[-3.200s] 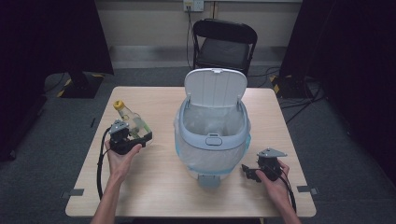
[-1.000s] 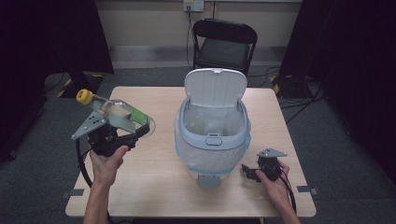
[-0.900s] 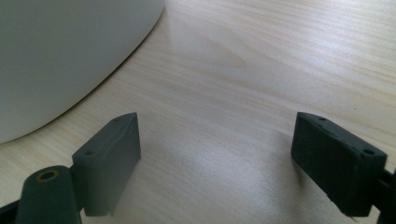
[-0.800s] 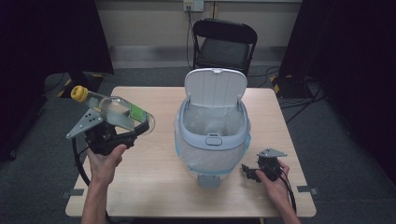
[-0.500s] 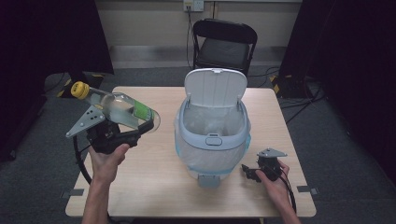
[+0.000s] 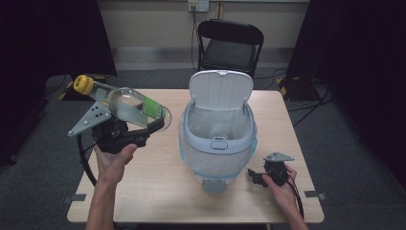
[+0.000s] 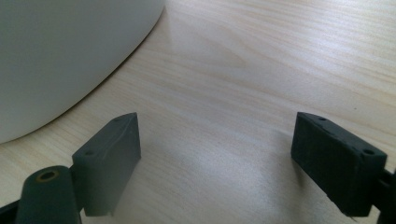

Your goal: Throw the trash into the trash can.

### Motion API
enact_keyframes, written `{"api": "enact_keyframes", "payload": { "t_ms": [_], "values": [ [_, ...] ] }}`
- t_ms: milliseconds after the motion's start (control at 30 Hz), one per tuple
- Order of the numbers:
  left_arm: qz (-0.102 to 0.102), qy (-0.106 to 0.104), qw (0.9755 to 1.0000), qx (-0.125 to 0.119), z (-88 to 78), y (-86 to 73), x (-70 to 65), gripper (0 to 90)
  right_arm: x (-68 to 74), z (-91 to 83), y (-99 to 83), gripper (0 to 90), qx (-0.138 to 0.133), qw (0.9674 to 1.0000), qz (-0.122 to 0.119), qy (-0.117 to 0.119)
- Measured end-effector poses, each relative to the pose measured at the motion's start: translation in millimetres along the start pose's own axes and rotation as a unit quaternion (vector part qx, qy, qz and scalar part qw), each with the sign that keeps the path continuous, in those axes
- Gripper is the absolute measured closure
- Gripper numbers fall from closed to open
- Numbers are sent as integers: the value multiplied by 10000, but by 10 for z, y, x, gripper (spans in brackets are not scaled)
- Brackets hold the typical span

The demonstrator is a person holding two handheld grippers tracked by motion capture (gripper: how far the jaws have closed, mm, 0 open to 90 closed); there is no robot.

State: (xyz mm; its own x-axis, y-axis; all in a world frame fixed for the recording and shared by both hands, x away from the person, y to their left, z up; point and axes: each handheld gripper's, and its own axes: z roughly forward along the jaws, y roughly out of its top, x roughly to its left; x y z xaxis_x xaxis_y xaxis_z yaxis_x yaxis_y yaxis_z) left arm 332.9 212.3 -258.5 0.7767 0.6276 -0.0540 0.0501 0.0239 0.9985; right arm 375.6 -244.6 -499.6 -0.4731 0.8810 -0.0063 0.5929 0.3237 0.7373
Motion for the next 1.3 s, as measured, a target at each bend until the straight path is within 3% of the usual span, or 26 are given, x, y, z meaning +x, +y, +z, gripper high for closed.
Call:
{"api": "enact_keyframes", "payload": {
  "t_ms": [267, 833, 1033, 1300],
  "values": [
    [122, -164, 9998, 1, 117, 103, -91, 282, 0, 0, 0, 146, 1, 10000, -1, 0],
    [53, -549, 9984, 130, 490, 222, -200, 281, 0, 0, 0, 146, 1, 10000, -1, 0],
    [144, -669, 9974, 229, 639, 251, -237, 281, 0, 0, 0, 146, 2, 10000, -3, 1],
    [52, -832, 9960, 319, 809, 241, -250, 281, 0, 0, 0, 146, 2, 10000, -2, 2]
  ]
}}
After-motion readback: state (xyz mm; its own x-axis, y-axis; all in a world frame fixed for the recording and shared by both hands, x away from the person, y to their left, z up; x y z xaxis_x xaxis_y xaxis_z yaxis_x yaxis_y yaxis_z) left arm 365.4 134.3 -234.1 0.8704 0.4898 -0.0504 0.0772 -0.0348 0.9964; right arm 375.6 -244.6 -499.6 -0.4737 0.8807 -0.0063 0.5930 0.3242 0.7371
